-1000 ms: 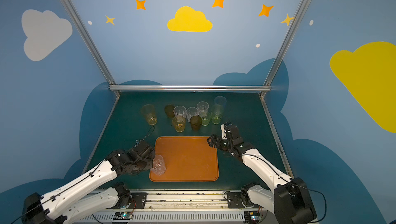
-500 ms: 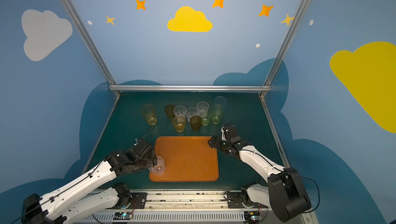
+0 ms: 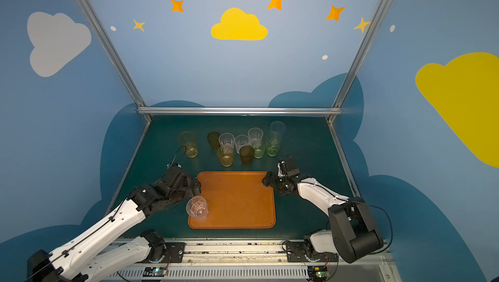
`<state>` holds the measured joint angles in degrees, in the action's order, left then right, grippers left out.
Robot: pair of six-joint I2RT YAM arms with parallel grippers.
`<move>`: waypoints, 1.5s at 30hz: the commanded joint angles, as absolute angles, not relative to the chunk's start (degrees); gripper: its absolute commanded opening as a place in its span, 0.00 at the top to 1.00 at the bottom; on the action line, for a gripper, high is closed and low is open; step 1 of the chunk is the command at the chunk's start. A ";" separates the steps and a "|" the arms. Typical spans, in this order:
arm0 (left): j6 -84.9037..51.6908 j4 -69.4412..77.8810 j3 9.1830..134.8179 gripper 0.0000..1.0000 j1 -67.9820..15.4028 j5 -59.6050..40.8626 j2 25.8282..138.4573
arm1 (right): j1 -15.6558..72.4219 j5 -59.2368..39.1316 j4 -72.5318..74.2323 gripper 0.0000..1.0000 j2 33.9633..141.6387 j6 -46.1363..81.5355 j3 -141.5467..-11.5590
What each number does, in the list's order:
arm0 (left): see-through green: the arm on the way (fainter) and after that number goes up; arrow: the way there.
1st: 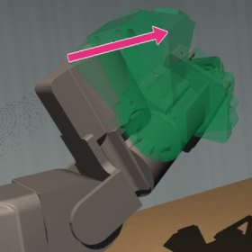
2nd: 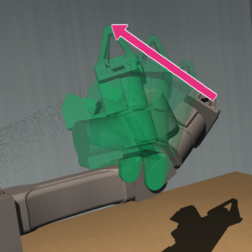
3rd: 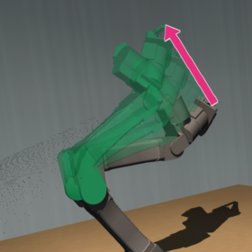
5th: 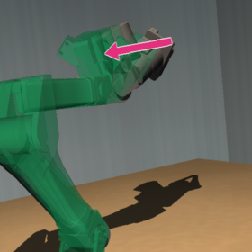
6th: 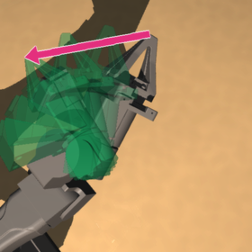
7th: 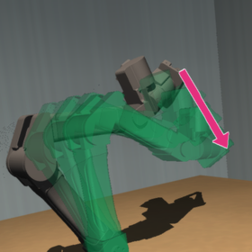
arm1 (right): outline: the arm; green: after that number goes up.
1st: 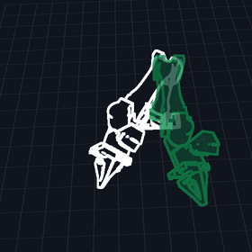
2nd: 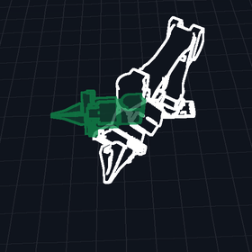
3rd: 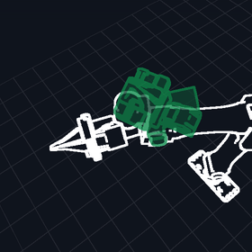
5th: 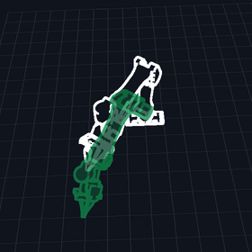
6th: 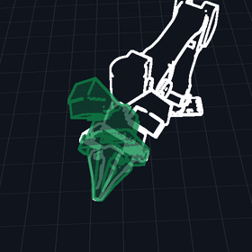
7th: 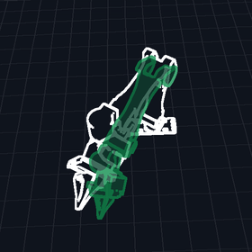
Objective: Place the glasses into the tray
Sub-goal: 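Set the clear glass down on the tray's near corner and open left gripper, then move left gripper back to the glasses and lower over the yellow-tinted glass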
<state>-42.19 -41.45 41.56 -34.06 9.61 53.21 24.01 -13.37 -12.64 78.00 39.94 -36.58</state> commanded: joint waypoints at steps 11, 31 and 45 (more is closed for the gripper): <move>-38.90 -32.81 44.01 0.00 -29.37 5.54 58.80 | 23.38 -14.74 -12.28 0.16 73.98 38.85 -38.06; -38.32 -24.49 53.07 0.00 -27.70 4.21 75.59 | 23.12 -11.20 -14.85 0.15 50.74 39.32 -30.45; -36.65 -24.67 61.29 0.00 -27.33 2.62 83.85 | 23.03 -12.93 -13.47 0.15 43.00 44.74 -24.87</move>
